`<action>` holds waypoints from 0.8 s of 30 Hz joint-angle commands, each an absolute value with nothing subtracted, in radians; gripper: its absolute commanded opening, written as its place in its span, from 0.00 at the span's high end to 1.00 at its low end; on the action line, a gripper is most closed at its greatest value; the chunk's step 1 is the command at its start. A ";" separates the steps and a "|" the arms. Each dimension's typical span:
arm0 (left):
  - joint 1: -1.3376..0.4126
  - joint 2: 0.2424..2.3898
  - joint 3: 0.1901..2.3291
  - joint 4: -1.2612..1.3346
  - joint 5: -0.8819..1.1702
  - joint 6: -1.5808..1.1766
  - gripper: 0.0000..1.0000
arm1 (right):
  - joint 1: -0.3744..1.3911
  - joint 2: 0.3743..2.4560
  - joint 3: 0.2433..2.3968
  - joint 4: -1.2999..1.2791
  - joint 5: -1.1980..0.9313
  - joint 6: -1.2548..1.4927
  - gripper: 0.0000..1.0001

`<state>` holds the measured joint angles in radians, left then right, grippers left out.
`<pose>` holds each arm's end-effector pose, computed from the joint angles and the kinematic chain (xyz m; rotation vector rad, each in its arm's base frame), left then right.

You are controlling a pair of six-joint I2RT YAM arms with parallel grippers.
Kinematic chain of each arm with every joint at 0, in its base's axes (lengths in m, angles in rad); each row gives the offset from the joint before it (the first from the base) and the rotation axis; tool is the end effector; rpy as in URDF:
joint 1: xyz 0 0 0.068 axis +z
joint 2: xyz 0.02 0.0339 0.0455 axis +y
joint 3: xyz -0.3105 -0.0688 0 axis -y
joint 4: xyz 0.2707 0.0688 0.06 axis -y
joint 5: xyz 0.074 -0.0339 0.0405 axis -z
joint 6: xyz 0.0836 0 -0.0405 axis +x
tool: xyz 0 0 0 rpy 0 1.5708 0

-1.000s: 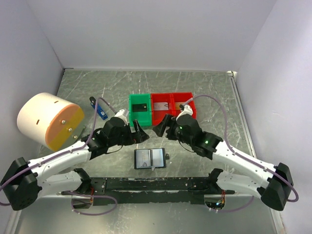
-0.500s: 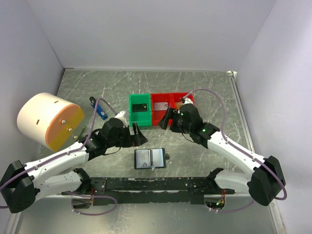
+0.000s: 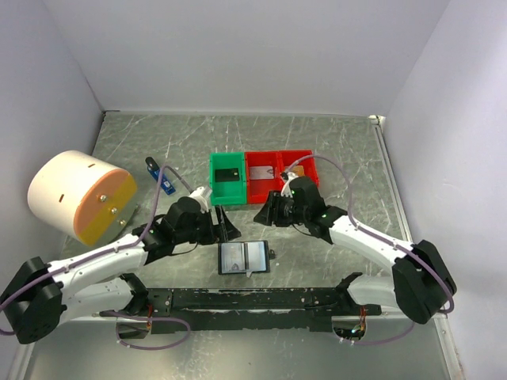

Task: Take the credit cards out of the card holder

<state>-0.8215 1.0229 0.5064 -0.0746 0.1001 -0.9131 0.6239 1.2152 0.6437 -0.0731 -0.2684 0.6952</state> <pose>0.1667 -0.1915 0.2094 -0.0454 2.3751 -1.0425 0.2270 0.1907 0.2157 -0.0756 2.3857 0.9827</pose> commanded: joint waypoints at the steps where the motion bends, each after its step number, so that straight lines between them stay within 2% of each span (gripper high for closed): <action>1: -0.817 1.099 0.490 0.095 0.186 -0.944 0.19 | 0.618 1.248 0.582 0.040 -0.364 0.712 0.61; 6: -0.818 1.186 0.482 0.184 0.251 -0.964 0.34 | 0.621 1.253 0.510 0.111 -0.436 0.745 0.71; 13: -0.837 1.218 0.473 0.160 0.275 -0.965 0.35 | 0.628 1.328 0.485 0.125 -0.560 0.674 0.72; 24: -0.894 1.349 0.459 0.265 0.302 -0.963 0.37 | 0.627 1.427 0.423 0.146 -0.554 0.628 0.72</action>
